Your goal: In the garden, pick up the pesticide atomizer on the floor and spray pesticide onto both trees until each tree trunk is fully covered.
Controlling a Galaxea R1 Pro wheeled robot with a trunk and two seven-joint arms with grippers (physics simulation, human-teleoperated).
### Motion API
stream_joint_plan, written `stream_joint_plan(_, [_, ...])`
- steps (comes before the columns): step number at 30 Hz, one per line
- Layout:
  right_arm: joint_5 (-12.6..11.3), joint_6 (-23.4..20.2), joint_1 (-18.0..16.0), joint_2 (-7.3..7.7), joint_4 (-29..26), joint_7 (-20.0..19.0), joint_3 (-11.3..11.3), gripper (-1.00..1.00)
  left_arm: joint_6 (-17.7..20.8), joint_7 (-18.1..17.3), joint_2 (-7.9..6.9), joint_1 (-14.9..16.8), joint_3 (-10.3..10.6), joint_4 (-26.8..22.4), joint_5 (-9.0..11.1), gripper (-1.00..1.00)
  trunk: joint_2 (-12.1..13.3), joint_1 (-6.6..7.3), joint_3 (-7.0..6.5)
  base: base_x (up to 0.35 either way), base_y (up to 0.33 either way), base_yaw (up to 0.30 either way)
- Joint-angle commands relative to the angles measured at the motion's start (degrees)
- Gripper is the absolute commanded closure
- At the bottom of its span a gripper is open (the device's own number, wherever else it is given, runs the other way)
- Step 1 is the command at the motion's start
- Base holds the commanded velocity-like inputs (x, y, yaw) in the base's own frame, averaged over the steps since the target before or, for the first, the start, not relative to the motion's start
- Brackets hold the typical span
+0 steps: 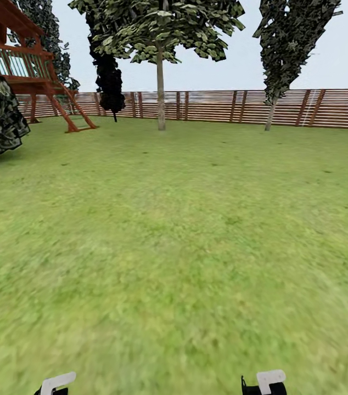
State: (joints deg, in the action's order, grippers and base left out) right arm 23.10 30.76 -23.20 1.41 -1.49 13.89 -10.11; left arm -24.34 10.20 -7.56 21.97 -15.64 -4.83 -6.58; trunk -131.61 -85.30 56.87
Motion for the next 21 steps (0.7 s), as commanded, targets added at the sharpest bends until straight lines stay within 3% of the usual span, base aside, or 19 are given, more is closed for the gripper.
stream_joint_plan(1, [0.0, 0.0, 0.0, 0.0, 0.0, 0.0, 0.0, -1.0, 0.0, 0.0, 0.0, 0.0, 0.02, -0.01, 0.0, 1.0, 0.0, 0.0, 0.0, 0.34, 0.0, 0.0])
stream_joint_plan(21, [-0.02, 0.0, 0.0, 0.0, 0.0, 0.0, 0.0, -1.0, 0.0, 0.0, -0.09, 0.0, 0.0, -0.01, 0.08, 1.0, 0.0, 0.0, 0.0, 0.339, 0.0, 0.0])
